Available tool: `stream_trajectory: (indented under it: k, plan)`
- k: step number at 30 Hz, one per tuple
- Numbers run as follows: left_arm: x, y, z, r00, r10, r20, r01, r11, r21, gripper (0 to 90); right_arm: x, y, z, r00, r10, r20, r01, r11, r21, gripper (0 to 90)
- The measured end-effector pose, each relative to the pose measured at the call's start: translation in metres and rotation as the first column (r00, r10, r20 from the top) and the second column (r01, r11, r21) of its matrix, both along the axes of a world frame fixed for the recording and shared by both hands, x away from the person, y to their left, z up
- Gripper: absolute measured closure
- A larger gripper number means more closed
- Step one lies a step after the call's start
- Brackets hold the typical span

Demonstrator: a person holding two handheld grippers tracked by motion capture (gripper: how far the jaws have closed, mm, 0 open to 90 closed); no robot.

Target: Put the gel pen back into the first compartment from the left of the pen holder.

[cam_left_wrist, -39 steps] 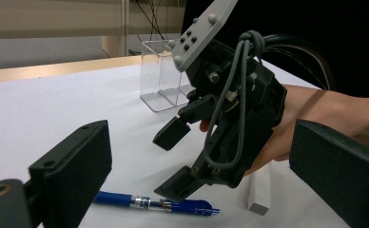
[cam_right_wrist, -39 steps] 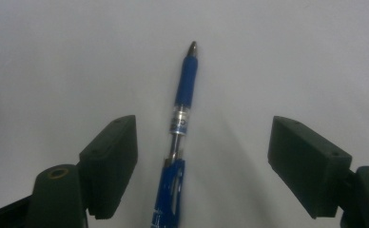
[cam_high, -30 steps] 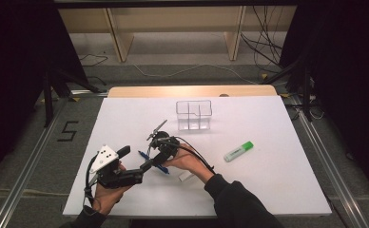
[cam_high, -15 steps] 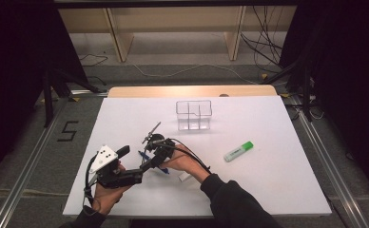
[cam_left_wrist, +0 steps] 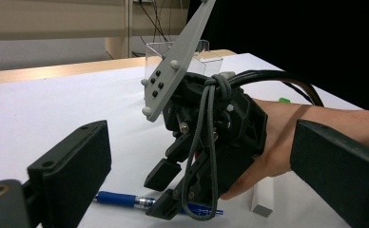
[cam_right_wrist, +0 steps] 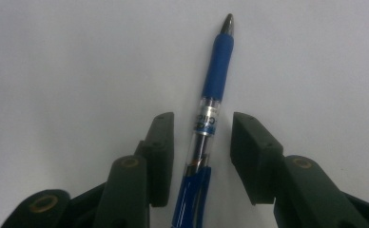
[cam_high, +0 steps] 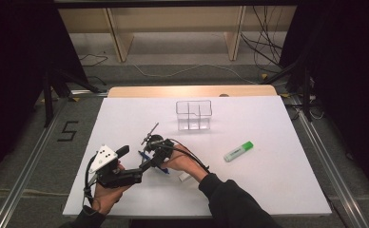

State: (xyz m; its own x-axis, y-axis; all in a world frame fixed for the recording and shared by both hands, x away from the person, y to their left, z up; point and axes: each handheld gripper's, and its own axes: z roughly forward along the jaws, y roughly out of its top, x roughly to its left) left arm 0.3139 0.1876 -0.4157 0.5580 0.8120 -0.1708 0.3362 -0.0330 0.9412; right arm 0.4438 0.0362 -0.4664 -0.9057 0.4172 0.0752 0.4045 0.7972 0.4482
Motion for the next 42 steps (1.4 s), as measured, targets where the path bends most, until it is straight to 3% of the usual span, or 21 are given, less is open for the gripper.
stream_trajectory:
  k: [20,34,42]
  plan:
    - [0.000,0.000,0.000,1.0000,-0.004,-0.002,0.004,1.0000,0.006,5.9,0.003,0.004,-0.003,1.0000,0.001,0.001,-0.001,0.999,-0.041,69.6]
    - [0.000,0.001,0.000,1.0000,0.001,-0.001,-0.001,1.0000,0.002,5.9,0.004,0.013,-0.001,0.9996,0.026,0.015,-0.024,0.994,-0.108,74.8]
    - [0.000,0.000,0.000,1.0000,0.003,-0.004,-0.003,1.0000,0.000,5.9,0.006,0.014,0.000,1.0000,0.008,0.006,-0.007,0.994,-0.113,78.8]
